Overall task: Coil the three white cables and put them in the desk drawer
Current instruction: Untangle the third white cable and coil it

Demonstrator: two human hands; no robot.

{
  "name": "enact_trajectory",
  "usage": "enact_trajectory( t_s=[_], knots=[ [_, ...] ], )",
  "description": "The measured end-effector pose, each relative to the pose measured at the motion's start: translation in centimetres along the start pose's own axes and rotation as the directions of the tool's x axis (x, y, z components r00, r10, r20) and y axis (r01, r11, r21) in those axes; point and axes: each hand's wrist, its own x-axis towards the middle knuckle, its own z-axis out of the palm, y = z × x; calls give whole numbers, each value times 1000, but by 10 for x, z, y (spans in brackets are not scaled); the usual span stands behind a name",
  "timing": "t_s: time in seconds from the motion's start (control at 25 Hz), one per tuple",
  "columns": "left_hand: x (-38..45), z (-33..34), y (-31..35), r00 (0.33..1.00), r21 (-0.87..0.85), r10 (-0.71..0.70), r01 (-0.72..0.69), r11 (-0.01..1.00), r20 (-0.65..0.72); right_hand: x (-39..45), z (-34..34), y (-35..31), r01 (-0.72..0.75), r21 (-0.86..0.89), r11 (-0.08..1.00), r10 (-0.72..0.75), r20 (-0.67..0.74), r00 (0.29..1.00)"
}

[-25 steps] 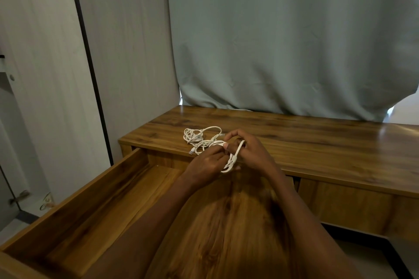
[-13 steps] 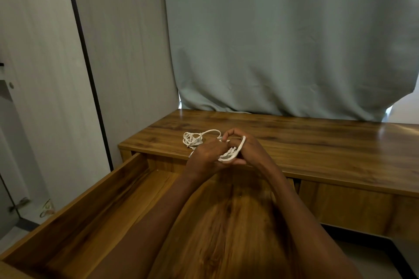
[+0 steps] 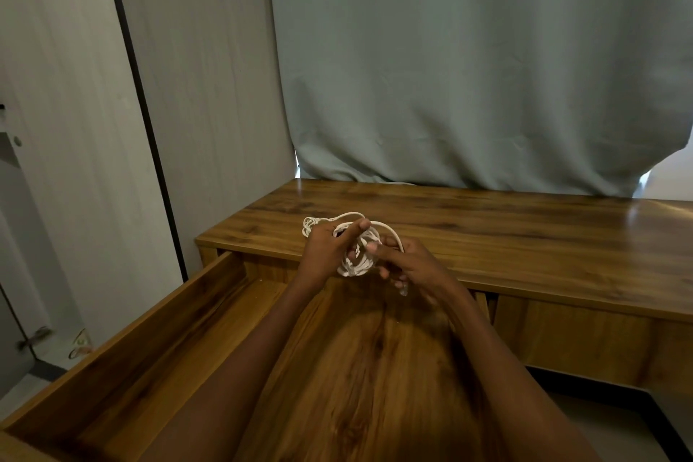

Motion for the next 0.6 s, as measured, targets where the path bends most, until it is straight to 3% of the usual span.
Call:
enact_trajectory(
  t_s=[0.12,0.28,0.36,0.44,0.52,0.6],
  knots=[
    [0,-2,-1,987,62,-160,158,985,28,1,5,2,-19,-39,999,17,-49,999],
    [3,0,-4,965,135,-261,255,958,32,2,11,9,-35,-49,998,31,-69,997],
    [0,2,-5,939,36,-331,329,944,96,3,11,14,-31,-49,998,24,-135,991],
    [-3,1,-7,893,-153,-378,420,894,245,4,11,17,-11,-19,1000,7,-214,977],
    [-5,-3,-12,844,-271,-350,477,836,407,4,10,19,5,5,1000,-3,-296,955],
    [-4,-3,-18,852,-261,-298,433,863,430,2,7,19,11,26,1000,-2,-332,943]
  ],
)
